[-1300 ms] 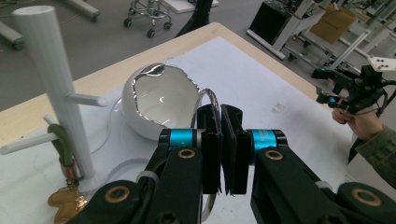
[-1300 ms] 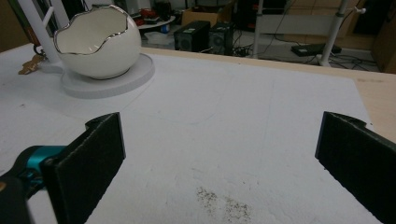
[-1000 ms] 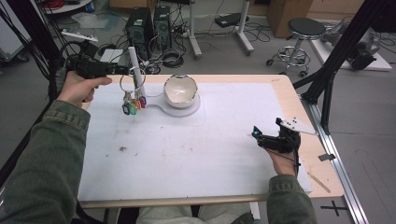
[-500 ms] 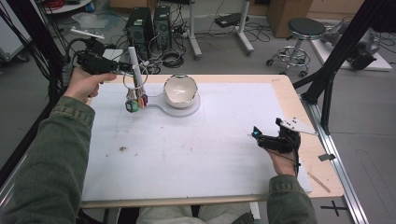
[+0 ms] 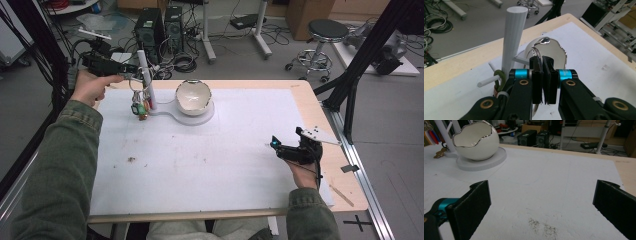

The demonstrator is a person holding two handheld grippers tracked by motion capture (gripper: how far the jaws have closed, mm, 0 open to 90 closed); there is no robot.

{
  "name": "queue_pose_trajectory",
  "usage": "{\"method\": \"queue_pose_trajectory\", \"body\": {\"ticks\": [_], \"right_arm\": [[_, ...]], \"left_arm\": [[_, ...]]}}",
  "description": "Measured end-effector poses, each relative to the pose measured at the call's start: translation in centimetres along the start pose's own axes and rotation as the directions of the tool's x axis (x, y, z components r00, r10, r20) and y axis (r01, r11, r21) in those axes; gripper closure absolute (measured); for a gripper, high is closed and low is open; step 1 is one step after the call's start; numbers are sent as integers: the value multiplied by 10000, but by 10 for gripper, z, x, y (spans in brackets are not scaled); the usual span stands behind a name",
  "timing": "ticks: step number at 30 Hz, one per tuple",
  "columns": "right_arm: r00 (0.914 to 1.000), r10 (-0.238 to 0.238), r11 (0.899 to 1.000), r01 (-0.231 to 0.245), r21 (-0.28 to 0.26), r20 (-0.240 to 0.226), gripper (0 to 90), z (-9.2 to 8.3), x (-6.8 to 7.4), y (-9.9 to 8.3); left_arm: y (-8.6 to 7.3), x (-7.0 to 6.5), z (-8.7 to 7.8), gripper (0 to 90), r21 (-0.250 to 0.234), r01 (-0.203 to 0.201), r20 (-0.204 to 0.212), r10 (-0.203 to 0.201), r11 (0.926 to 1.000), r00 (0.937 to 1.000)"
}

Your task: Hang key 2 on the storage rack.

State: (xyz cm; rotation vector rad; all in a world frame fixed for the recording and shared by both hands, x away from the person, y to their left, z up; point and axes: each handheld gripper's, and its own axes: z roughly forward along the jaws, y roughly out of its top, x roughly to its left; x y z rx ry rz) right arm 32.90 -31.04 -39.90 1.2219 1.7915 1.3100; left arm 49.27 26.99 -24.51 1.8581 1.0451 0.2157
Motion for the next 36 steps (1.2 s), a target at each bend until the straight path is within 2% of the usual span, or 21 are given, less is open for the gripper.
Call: {"method": "queue_pose_trajectory", "body": {"ticks": [8,14,17,23,30,31,36], "right_arm": [[10000,25,10000,-25,-66,57,6,-2,-1,0],[10000,63,10000,-63,-43,57,6,-2,-2,0],[10000,35,10000,-35,-35,55,6,-2,-2,0],[10000,20,10000,-19,-62,68,6,-2,-1,0],[10000,40,10000,-40,10,75,6,-1,-2,0],[10000,50,10000,-50,4,76,6,-1,-2,0],[10000,26,10000,-26,-28,70,6,-2,-2,0]], "left_arm": [[-1,3,5,866,115,142,-174,-140,9998,9997],[-6,9,8,866,169,450,-265,-446,9988,9987],[-10,10,10,866,2,632,-254,-632,9980,9977],[-16,11,12,865,-40,832,-376,-833,9965,9958],[-17,9,12,859,129,910,-481,-903,9958,9947],[-18,9,12,845,24,947,-456,-945,9955,9945],[-21,9,11,635,-202,987,-463,-996,9949,9940]]}}
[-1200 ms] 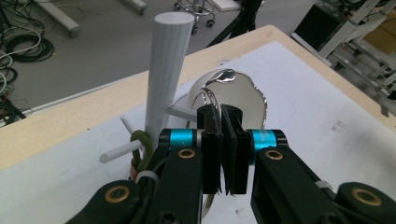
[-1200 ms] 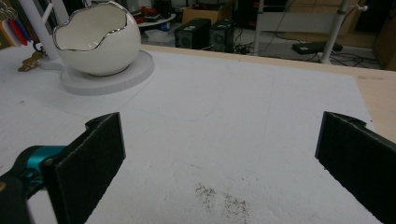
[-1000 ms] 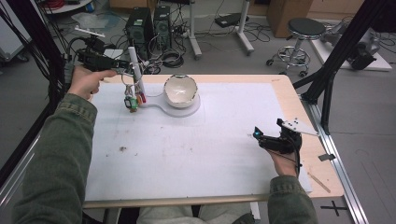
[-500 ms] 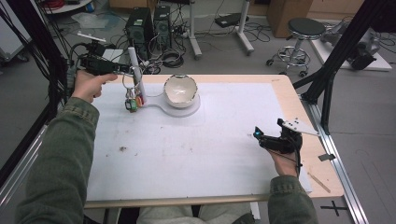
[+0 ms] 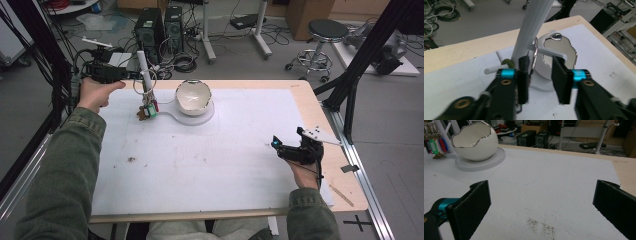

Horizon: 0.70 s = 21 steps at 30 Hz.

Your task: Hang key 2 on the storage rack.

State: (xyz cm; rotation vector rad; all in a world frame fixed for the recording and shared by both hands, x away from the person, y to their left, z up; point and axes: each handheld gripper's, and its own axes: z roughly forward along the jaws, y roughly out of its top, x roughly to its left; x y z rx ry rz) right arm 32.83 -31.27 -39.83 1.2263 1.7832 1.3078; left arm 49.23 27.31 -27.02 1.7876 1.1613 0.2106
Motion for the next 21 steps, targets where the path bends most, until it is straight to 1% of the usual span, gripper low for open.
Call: {"method": "queue_pose_trajectory", "body": {"ticks": [1,3,6,8,10,11,13,15,17,18,21], "right_arm": [[10000,16,10000,-16,12,-7,6,0,0,0],[10000,19,10000,-19,5,-14,6,0,0,0],[10000,15,10000,-15,-13,-20,6,0,0,0],[10000,10,10000,-10,-18,-21,6,0,0,0],[10000,7,10000,-7,-21,-15,6,0,0,0],[10000,13,10000,-13,-19,-19,6,0,0,0],[10000,20,10000,-20,-22,-23,6,0,0,0],[10000,27,10000,-27,-25,-18,6,0,0,0],[10000,36,10000,-36,-41,-18,6,0,0,0],[10000,40,10000,-40,-41,-18,6,0,0,0],[10000,21,10000,-21,-28,-25,6,0,1,1]], "left_arm": [[0,-1,-1,617,-69,-3,45,3,10000,10000],[0,-2,-2,537,-95,-88,-100,87,9999,9999],[0,-5,-4,445,-265,-161,-119,158,9995,9998],[1,-6,-6,402,-383,-185,-53,183,9991,9998],[1,-8,-8,348,-470,-245,-114,240,9986,9996],[1,-9,-9,314,-487,-242,-197,233,9985,9995],[1,-10,-11,241,-459,-188,-128,182,9988,9998],[0,-14,-13,169,-591,-298,-195,287,9978,9994],[-1,-17,-15,152,-658,-382,-196,370,9971,9991],[-2,-18,-16,127,-636,-443,-308,424,9970,9986],[-5,-19,-19,112,-762,-342,-513,303,9965,9982]]}}
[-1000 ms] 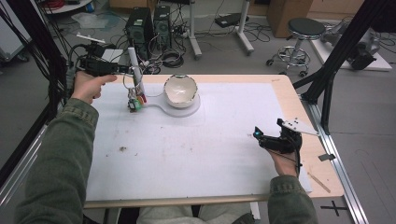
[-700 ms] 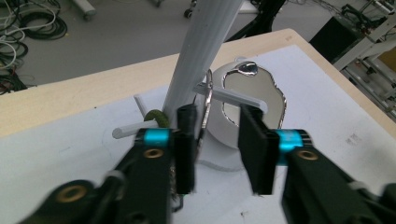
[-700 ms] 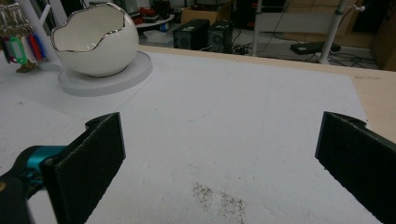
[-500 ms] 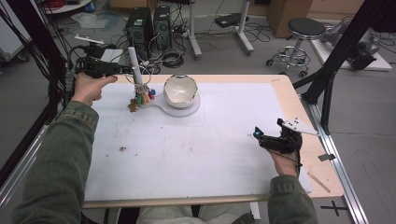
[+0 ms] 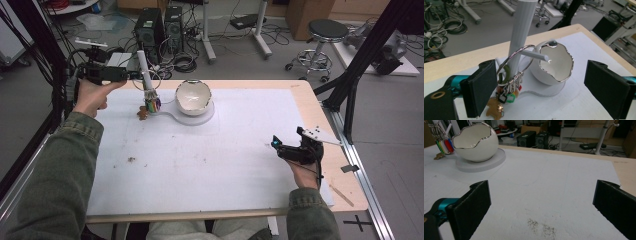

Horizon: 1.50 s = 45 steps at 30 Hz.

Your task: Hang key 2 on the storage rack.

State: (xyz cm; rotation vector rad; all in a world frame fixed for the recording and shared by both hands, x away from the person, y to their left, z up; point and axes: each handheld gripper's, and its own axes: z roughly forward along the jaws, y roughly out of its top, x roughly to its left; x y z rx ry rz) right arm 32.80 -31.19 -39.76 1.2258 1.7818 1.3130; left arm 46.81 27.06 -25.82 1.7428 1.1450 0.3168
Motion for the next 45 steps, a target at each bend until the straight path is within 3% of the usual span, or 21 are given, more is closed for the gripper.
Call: {"method": "queue_pose_trajectory", "body": {"ticks": [7,13,18,21,34,41,45], "right_arm": [[10000,3,10000,-3,-15,-9,6,1,2,1],[10000,14,10000,-14,-53,15,6,0,1,1],[10000,40,9999,-39,-106,49,6,-1,1,1],[10000,28,9999,-28,-100,55,6,-1,1,1],[10000,41,10000,-41,-70,11,6,0,2,1],[10000,-46,9999,47,-91,56,6,2,1,1],[10000,-33,10000,34,-50,75,6,2,1,1]], "left_arm": [[-6,-3,-4,16,211,-188,-299,195,9996,9994],[-11,-13,-7,16,106,-472,-299,475,9988,9984],[-20,-19,-9,16,138,-857,-754,865,9962,9934],[-24,-22,-10,16,173,-977,-818,988,9951,9917],[-45,-28,-17,16,-323,-957,-689,933,9949,9933],[-58,-31,-8,16,-289,-791,-778,767,9964,9940],[-64,-35,-4,16,-154,-946,-868,930,9954,9919]]}}
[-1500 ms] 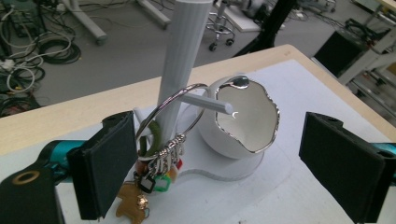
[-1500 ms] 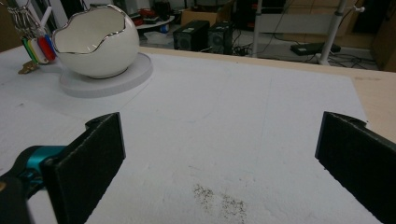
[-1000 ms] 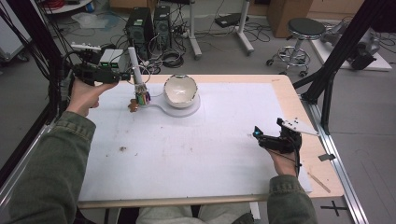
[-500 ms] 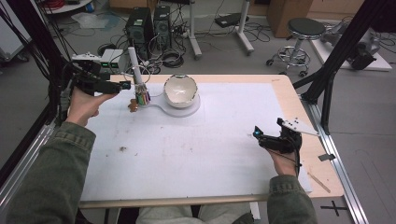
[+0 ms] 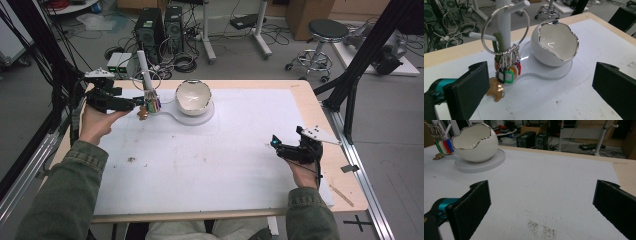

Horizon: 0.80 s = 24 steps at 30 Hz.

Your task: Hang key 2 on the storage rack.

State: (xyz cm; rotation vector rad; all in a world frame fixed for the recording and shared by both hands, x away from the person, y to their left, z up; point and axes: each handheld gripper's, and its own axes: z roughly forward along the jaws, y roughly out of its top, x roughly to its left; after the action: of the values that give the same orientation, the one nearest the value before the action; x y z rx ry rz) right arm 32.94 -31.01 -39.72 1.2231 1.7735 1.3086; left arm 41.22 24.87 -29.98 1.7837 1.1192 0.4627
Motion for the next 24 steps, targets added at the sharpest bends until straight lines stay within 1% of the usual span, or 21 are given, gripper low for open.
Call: {"method": "queue_pose_trajectory", "body": {"ticks": [6,8,16,20,24], "right_arm": [[10000,-13,10000,13,6,-28,6,0,0,0],[10000,-7,10000,7,-34,0,6,0,0,0],[10000,31,10000,-31,-41,-34,6,-1,0,0],[10000,30,10000,-30,-39,-30,6,-1,0,0],[10000,47,10000,-47,-15,-23,6,-1,1,0]], "left_arm": [[-7,-6,-3,16,-106,-129,-56,128,9999,9999],[-10,-7,-6,16,-200,-86,-85,84,9998,9999],[-26,-7,-16,16,-611,27,-270,-43,9981,9996],[-33,-7,-17,16,-587,-34,-358,13,9983,9994],[-41,-7,-19,16,-751,2,-492,-39,9972,9988]]}}
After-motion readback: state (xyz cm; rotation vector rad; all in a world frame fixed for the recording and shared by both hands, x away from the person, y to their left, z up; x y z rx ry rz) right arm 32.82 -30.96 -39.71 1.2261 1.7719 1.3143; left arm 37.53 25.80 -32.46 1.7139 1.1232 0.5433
